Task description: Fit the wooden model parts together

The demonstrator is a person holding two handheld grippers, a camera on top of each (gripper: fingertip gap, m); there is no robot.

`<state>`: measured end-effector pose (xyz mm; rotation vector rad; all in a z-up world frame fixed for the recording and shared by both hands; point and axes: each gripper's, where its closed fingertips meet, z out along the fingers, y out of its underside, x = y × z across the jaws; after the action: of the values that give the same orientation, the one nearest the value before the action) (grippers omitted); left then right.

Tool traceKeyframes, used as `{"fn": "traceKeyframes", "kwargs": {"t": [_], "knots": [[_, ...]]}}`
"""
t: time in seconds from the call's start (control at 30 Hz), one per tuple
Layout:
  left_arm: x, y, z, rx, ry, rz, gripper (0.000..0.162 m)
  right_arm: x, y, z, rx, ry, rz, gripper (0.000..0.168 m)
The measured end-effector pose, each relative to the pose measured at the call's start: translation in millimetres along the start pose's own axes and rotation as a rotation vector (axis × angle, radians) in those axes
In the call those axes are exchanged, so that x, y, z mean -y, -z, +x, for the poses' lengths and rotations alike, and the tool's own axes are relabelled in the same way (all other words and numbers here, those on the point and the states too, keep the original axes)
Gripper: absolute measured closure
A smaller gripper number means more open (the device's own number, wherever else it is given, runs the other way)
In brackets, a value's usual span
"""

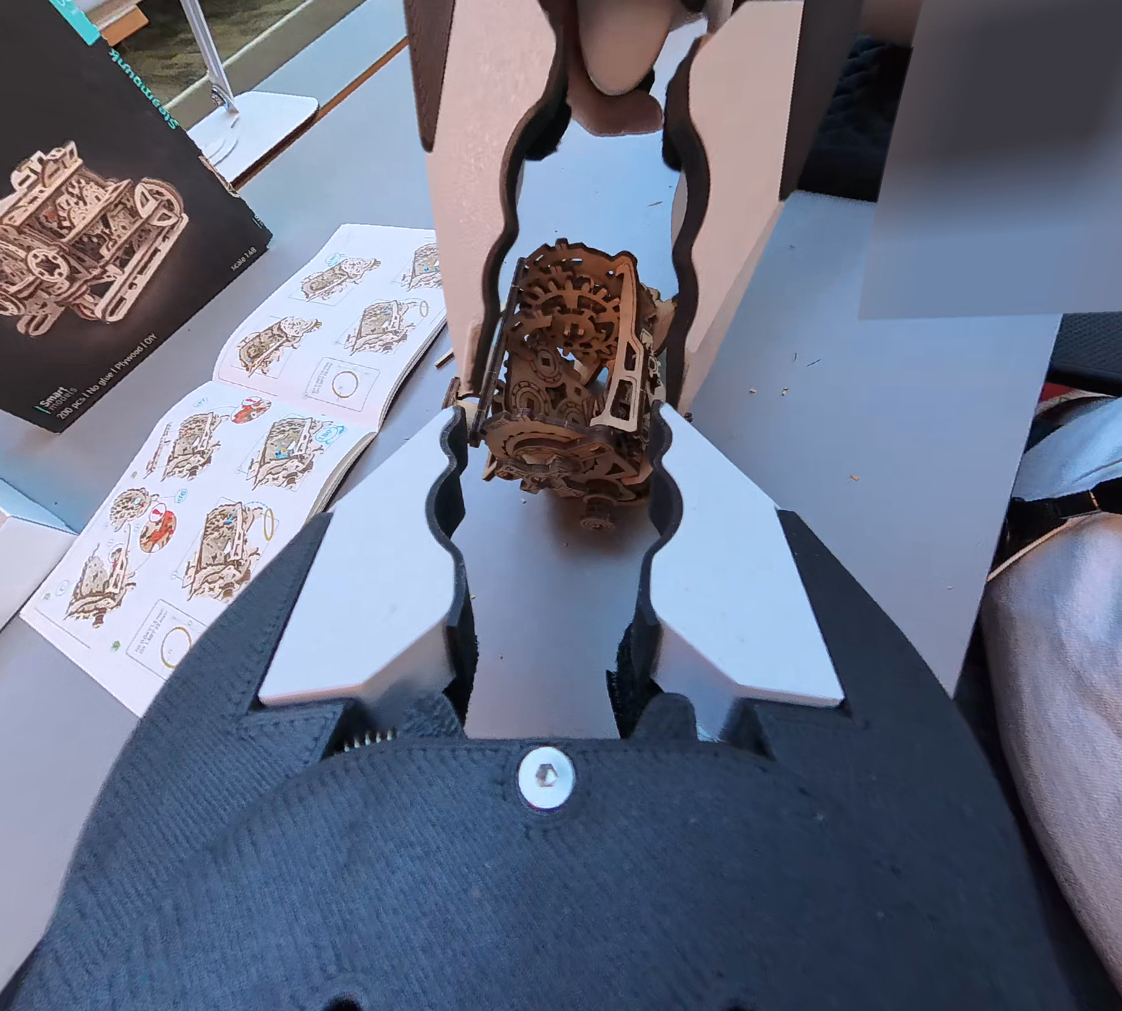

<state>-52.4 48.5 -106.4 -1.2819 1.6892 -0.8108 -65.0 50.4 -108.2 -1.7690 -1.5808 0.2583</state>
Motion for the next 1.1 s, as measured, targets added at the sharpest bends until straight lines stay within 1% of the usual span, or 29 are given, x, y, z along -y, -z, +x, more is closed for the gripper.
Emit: {"fn": "traceKeyframes", "kwargs": {"t": [0.1, 0.2, 0.37, 0.63, 0.8, 1.0, 1.1], "knots": [[-0.1, 0.3, -1.0, -0.001, -0.006, 0.004, 0.106, -1.7, -6.1, 1.3, 0.004, -0.005, -0.027, 0.103], [0.2, 0.4, -1.7, -0.001, 0.013, 0.030, 0.108, -2.3, -6.0, 1.9, 0.009, -0.016, -0.040, 0.109], [0.0, 2.7, -2.2, 0.035, -0.018, 0.039, 0.110, -3.8, -5.4, 3.1, -0.030, 0.003, -0.054, 0.112], [-1.3, 6.1, 1.4, -0.012, -0.009, 0.065, 0.109, 0.7, -7.1, -0.4, -0.044, 0.003, -0.024, 0.112], [-1.7, 7.3, 2.7, -0.003, -0.025, 0.070, 0.109, 1.4, -7.1, -1.6, -0.054, 0.033, 0.002, 0.113], [0.7, 23.4, 3.3, -0.031, 0.062, 0.149, 0.106, 2.9, -7.5, -3.0, -0.068, 0.107, 0.038, 0.112], [-3.0, 29.2, 1.2, -0.022, 0.054, 0.150, 0.103, 3.4, -7.1, -4.2, -0.063, 0.142, 0.050, 0.112]]}}
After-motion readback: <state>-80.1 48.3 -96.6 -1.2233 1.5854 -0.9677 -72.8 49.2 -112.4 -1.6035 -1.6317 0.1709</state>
